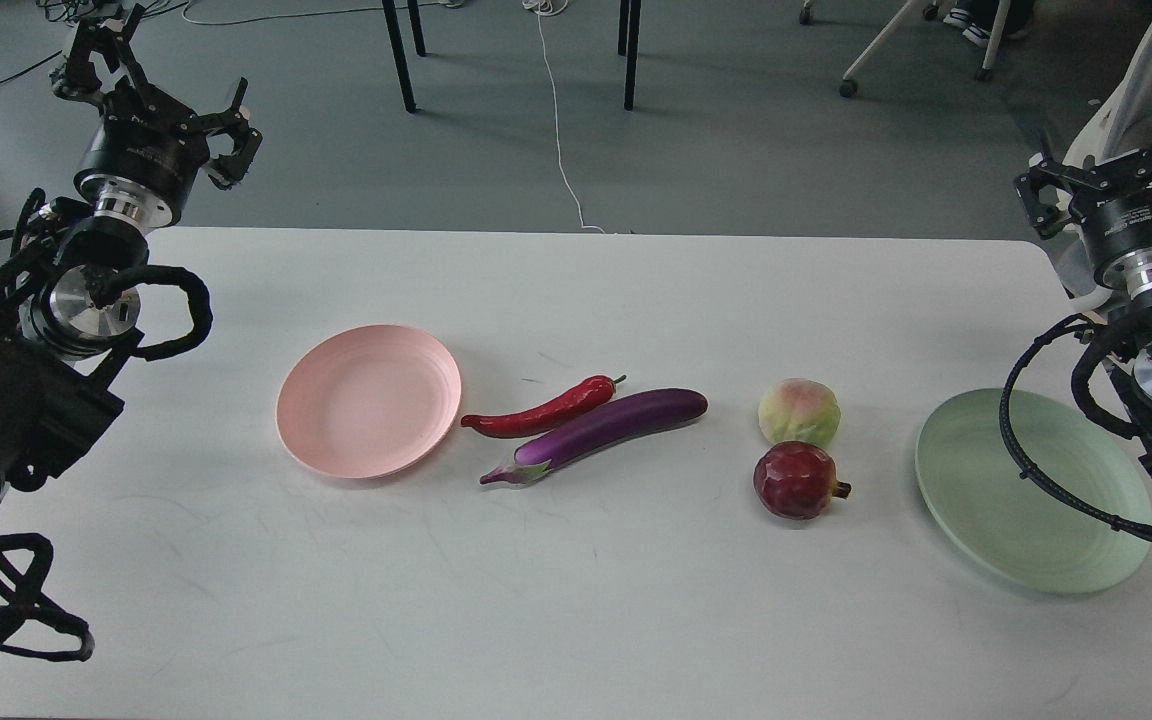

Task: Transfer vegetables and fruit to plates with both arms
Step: 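Move the right gripper toward the peach beside the red apple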

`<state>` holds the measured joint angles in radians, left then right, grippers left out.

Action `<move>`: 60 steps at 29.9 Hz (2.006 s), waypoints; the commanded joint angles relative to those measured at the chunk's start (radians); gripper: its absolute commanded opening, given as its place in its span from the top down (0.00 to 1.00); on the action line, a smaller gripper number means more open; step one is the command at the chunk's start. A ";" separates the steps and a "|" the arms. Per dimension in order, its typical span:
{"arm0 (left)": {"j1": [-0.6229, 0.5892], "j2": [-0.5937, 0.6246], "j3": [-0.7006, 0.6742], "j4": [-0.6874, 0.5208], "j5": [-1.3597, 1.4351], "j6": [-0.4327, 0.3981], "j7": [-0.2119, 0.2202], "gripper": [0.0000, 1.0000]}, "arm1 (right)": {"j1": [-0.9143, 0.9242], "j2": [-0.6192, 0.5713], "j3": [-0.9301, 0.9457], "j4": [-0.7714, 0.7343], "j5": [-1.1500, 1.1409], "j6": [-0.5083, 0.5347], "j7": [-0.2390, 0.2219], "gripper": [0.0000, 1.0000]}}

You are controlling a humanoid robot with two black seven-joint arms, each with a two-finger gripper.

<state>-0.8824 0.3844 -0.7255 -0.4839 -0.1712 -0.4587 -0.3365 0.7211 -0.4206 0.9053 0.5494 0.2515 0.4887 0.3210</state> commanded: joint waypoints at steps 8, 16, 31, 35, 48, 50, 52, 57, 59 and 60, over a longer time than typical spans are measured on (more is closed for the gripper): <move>0.010 0.008 -0.002 -0.001 -0.002 0.000 -0.006 0.01 | 0.003 -0.004 -0.017 0.024 -0.001 0.000 0.007 0.01; 0.014 0.008 -0.008 -0.001 -0.002 0.000 -0.009 0.01 | 0.131 -0.145 -0.192 0.103 -0.006 0.000 0.007 0.01; 0.052 0.007 0.006 -0.012 0.009 -0.030 -0.001 0.01 | 0.811 -0.201 -1.047 0.292 -0.385 0.000 0.003 0.01; 0.056 0.010 0.006 -0.012 0.015 -0.030 0.001 0.01 | 0.983 -0.198 -1.297 0.440 -0.542 0.000 0.004 0.01; 0.057 0.011 0.006 -0.012 0.016 -0.030 -0.004 0.01 | 0.956 -0.063 -1.644 0.532 -1.196 0.000 0.059 0.01; 0.057 0.011 0.006 -0.012 0.016 -0.030 -0.006 0.01 | 0.922 -0.028 -1.686 0.518 -1.212 -0.024 0.079 0.01; 0.057 0.011 0.006 -0.012 0.016 -0.030 -0.007 0.01 | 0.903 -0.009 -1.707 0.511 -1.219 -0.038 0.079 0.01; 0.057 0.013 0.006 -0.012 0.018 -0.030 -0.007 0.01 | 0.870 0.022 -1.717 0.460 -1.239 -0.038 0.079 0.01; 0.057 0.013 0.006 -0.012 0.018 -0.030 -0.007 0.01 | 0.847 0.037 -1.717 0.429 -1.274 -0.038 0.079 0.01; 0.059 0.013 0.006 -0.010 0.018 -0.030 -0.009 0.01 | 0.833 0.046 -1.717 0.416 -1.291 -0.039 0.079 0.01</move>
<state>-0.8253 0.3962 -0.7194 -0.4948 -0.1535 -0.4888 -0.3435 1.5849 -0.3965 -0.8108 1.0024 -0.9986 0.4509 0.4005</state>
